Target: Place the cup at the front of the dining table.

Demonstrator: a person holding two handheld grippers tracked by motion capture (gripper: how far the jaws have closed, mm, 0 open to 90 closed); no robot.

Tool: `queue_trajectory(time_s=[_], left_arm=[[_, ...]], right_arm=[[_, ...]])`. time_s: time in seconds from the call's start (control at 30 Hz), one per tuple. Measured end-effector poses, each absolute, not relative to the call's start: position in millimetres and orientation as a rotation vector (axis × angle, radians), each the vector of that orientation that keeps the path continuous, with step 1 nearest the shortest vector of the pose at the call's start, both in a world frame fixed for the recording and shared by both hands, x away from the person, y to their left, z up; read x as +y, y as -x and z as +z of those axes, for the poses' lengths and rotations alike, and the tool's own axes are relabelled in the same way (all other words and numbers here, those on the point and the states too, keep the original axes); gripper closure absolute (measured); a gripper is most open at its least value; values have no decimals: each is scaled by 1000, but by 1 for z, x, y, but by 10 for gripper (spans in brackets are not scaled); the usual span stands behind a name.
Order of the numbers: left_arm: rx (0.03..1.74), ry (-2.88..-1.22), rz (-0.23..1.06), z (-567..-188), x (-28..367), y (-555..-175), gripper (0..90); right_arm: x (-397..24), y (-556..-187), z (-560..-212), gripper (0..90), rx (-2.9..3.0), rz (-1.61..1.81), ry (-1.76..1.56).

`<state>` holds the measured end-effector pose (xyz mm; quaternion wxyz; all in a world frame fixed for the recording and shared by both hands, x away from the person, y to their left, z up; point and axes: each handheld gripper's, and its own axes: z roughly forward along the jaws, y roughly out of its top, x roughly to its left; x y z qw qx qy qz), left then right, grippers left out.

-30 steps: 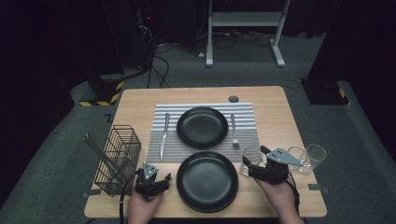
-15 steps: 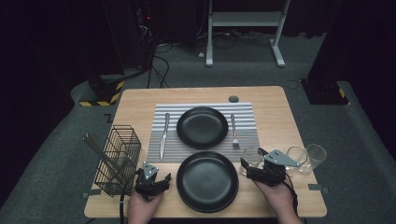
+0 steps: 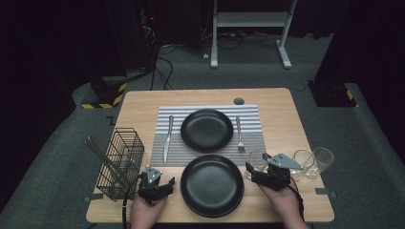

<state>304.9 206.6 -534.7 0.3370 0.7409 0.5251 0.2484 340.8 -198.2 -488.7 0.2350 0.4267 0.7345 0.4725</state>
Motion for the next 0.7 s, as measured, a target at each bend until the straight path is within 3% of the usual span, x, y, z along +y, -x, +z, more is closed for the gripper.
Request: queue_trajectory(time_s=[0.7], left_arm=[[1369, -1931, 648, -535, 207, -305, 307]], right_arm=[[-197, -342, -491, 274, 2017, 1261, -1159]])
